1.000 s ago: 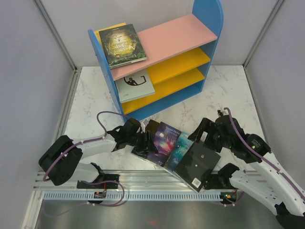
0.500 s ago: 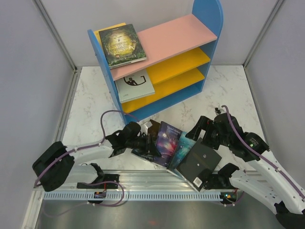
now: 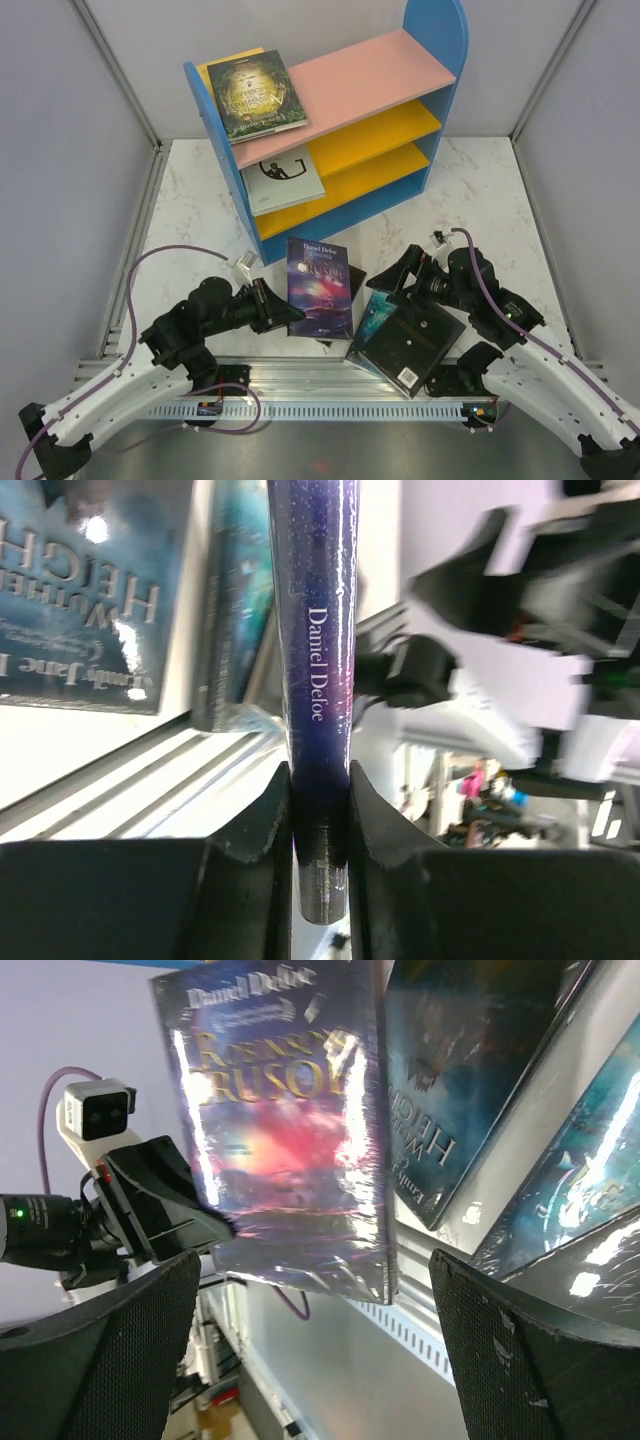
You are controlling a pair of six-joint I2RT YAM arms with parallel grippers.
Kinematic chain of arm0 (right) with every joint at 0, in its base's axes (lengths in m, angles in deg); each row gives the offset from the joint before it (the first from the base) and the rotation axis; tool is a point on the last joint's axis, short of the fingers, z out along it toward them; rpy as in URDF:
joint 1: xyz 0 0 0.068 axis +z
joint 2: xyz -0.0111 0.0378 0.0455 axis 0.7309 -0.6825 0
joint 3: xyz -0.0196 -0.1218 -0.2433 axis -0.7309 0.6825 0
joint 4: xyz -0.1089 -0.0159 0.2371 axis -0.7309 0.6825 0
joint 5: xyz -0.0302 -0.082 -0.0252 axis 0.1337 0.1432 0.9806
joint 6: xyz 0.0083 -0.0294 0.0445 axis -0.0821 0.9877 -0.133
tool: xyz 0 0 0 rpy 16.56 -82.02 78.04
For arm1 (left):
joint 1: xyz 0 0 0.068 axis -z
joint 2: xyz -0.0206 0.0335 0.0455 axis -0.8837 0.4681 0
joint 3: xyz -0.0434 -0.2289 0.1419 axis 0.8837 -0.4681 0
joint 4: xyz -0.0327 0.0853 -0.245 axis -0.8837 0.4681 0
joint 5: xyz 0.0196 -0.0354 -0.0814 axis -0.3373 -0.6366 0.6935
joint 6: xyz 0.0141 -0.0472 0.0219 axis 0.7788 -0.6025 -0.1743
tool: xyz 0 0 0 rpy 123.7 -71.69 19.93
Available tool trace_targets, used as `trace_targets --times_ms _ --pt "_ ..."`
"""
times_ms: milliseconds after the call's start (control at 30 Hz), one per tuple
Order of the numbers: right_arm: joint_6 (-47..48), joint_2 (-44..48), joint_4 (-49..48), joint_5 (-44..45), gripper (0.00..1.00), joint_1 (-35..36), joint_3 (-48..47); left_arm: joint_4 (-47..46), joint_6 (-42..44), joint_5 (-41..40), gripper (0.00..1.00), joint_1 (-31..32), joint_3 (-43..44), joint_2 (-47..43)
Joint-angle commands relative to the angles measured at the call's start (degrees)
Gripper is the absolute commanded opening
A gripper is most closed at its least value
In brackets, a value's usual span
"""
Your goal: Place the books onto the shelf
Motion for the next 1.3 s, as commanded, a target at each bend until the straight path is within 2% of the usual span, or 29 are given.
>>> trace_targets --times_ms 0,333,533,633,867,1267 --pt "-6.61 1.68 -12.24 -4.56 0.98 0.02 3.25 -4.58 -8.16 -4.90 0.02 0.11 2.28 -6.42" --pt "-13.55 1.25 -24.98 -9.65 0.98 0.02 8.45 -6.86 -14.76 -9.56 0.02 0.03 -0.27 -16.98" --pt "-13.20 1.16 -24.82 -10.37 0.98 0.81 9.85 -12.13 -16.78 -9.56 0.02 0.11 -2.29 -17.34" --pt "-14.17 1.51 -26.05 -9.05 0.98 3.01 11.26 -16.34 -17.92 -9.65 0.02 0.11 -3.70 -16.98" --pt "-16.19 1.16 -30.08 -0.27 0.98 13.37 16.70 -25.75 -19.33 -8.60 0.02 0.11 -5.63 -13.21" --pt "-20.76 -3.14 -46.51 4.93 0.98 14.97 16.88 -34.37 -22.32 -7.28 0.02 0.03 -9.32 -10.83"
